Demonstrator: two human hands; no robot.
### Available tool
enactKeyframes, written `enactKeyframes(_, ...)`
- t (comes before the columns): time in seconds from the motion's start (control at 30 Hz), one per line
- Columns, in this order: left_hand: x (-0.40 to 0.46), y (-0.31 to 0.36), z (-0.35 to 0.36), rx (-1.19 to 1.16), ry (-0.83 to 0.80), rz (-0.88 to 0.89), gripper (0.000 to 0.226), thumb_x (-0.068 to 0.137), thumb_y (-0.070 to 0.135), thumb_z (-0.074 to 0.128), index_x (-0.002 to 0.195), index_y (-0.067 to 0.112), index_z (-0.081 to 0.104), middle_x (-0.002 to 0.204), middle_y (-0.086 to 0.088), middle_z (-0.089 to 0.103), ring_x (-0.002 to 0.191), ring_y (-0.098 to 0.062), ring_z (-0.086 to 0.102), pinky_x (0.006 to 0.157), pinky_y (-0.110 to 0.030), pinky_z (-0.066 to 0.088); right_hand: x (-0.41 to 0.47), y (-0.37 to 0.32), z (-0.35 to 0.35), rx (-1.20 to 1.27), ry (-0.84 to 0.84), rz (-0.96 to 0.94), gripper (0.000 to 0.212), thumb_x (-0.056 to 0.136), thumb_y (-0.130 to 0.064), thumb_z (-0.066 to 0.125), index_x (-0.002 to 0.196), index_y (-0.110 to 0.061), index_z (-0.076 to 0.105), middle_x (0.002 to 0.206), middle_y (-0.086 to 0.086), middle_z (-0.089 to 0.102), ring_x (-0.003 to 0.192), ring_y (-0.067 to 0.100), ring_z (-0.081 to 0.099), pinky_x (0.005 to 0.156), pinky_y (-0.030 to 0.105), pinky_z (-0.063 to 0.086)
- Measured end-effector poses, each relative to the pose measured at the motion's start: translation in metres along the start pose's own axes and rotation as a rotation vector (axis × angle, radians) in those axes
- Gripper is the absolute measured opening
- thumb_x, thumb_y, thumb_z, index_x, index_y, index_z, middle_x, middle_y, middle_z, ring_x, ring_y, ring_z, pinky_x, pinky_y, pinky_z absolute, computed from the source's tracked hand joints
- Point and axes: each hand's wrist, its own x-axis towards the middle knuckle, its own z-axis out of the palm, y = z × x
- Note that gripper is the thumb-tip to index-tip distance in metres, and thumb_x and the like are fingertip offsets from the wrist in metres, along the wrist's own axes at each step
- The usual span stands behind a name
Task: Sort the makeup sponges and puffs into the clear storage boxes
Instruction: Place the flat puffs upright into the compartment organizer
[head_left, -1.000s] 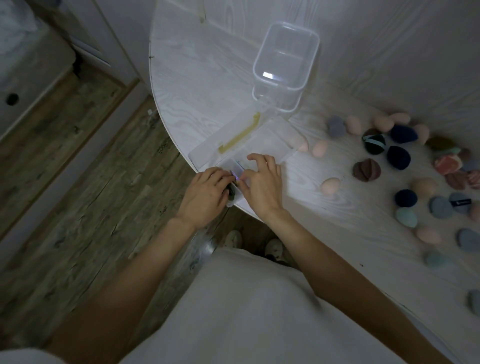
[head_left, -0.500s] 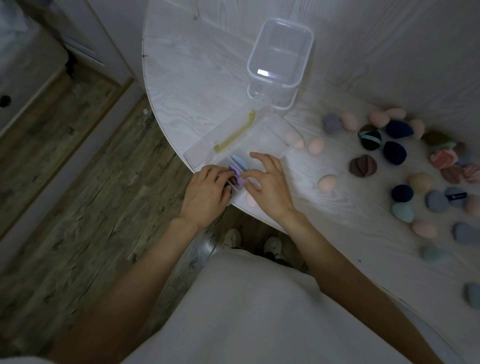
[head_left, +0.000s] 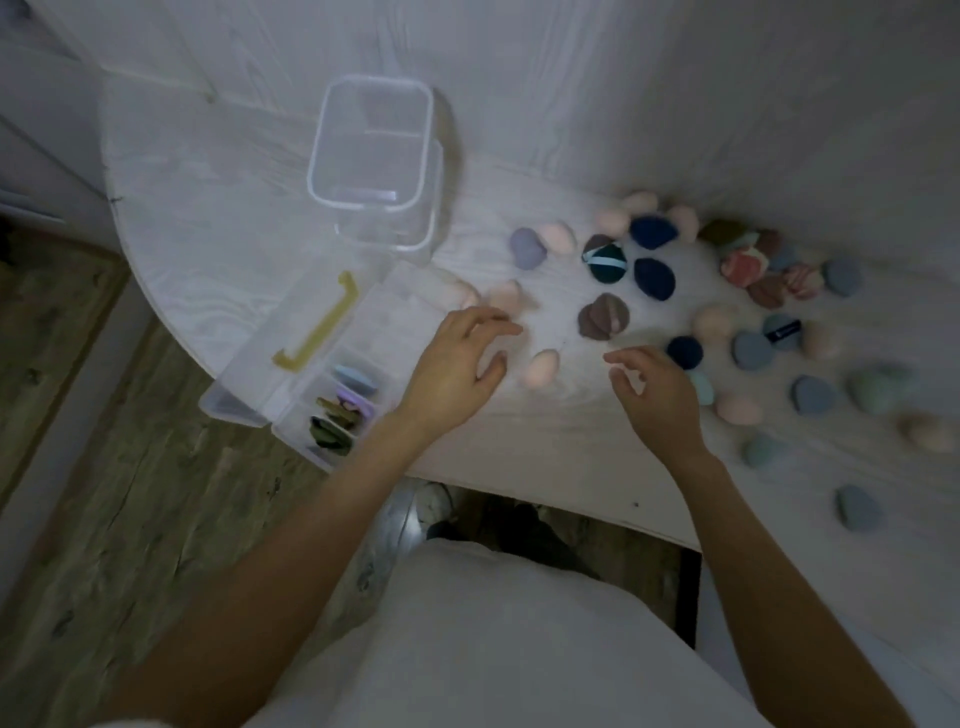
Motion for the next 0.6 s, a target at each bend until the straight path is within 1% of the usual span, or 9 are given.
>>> enactKeyframes(0.07,0.038,0.006,0.027,-0.011,-0.126,-0.053,0.031,0.084,0.014,0.057,0.114,0.009,0.063,0.117,-0.013,0.059,0.108,-0.029,0.053,0.092,-0.022,0.033,0.019,0.019,-0.009,-0.082,0.01,0.025,0.023,0.089,-0.012,0.056,0.109,-0.006,0.065,0.118,0.013,0.058,0.109,0.027,0.053,0.089,0.029,0.039)
enactKeyframes(0.13,0.069,0.013,0.05,0.016,-0.246,-0.128,0.035,0.086,0.012,0.061,0.12,0.008,0.059,0.12,-0.014,0.058,0.109,-0.031,0.054,0.09,-0.027,0.037,0.041,0.031,-0.012,-0.135,-0.019,0.02,0.028,0.088,-0.01,0.058,0.114,-0.003,0.061,0.122,0.017,0.055,0.113,0.03,0.05,0.096,0.034,0.037)
enactKeyframes(0.23,0.1,0.023,0.082,0.112,-0.37,-0.281,0.049,0.088,0.024,0.061,0.133,0.01,0.047,0.13,-0.011,0.053,0.115,-0.024,0.052,0.093,-0.028,0.038,0.075,0.037,-0.013,-0.145,-0.086,0.024,0.033,0.089,-0.011,0.056,0.121,-0.004,0.054,0.125,0.015,0.053,0.114,0.028,0.05,0.094,0.032,0.038)
enactKeyframes(0.27,0.105,0.024,0.091,0.12,-0.387,-0.322,0.055,0.087,0.026,0.062,0.136,0.01,0.044,0.132,-0.011,0.052,0.117,-0.024,0.05,0.095,-0.029,0.037,0.085,0.036,-0.01,-0.145,-0.113,0.011,0.037,0.09,-0.013,0.055,0.126,-0.006,0.051,0.129,0.014,0.051,0.116,0.027,0.049,0.094,0.031,0.038)
enactKeyframes(0.33,0.115,0.029,0.107,0.135,-0.401,-0.368,0.062,0.085,0.029,0.065,0.137,0.007,0.04,0.133,-0.014,0.05,0.12,-0.026,0.048,0.098,-0.03,0.034,0.103,0.036,-0.006,-0.137,-0.223,-0.027,0.046,0.09,-0.014,0.055,0.134,-0.008,0.044,0.134,0.014,0.047,0.12,0.029,0.047,0.096,0.036,0.039)
enactKeyframes(0.4,0.12,0.03,0.122,0.168,-0.383,-0.371,0.064,0.082,0.03,0.068,0.136,0.007,0.042,0.128,-0.016,0.051,0.115,-0.028,0.05,0.095,-0.029,0.034,0.115,0.037,-0.003,-0.17,-0.356,-0.06,0.052,0.09,-0.014,0.054,0.14,-0.012,0.038,0.134,0.014,0.048,0.119,0.031,0.046,0.093,0.042,0.042)
enactKeyframes(0.43,0.12,0.03,0.126,0.179,-0.363,-0.367,0.061,0.081,0.03,0.069,0.133,0.007,0.046,0.125,-0.015,0.052,0.11,-0.029,0.052,0.093,-0.029,0.036,0.118,0.038,-0.003,-0.184,-0.388,-0.074,0.052,0.091,-0.013,0.053,0.14,-0.014,0.037,0.131,0.014,0.05,0.117,0.031,0.047,0.091,0.043,0.044)
enactKeyframes(0.5,0.121,0.03,0.133,0.193,-0.317,-0.362,0.048,0.082,0.026,0.067,0.124,0.01,0.053,0.117,-0.014,0.054,0.101,-0.028,0.055,0.087,-0.03,0.04,0.12,0.04,-0.004,-0.199,-0.361,-0.1,0.045,0.091,-0.012,0.051,0.135,-0.013,0.042,0.123,0.014,0.053,0.109,0.029,0.051,0.084,0.037,0.044)
enactKeyframes(0.6,0.121,0.027,0.135,0.182,-0.301,-0.378,0.036,0.083,0.021,0.065,0.116,0.011,0.056,0.111,-0.013,0.054,0.096,-0.026,0.056,0.08,-0.026,0.039,0.115,0.045,-0.011,-0.157,-0.272,-0.139,0.021,0.09,-0.012,0.053,0.111,-0.01,0.057,0.105,0.008,0.058,0.089,0.021,0.055,0.067,0.022,0.036)
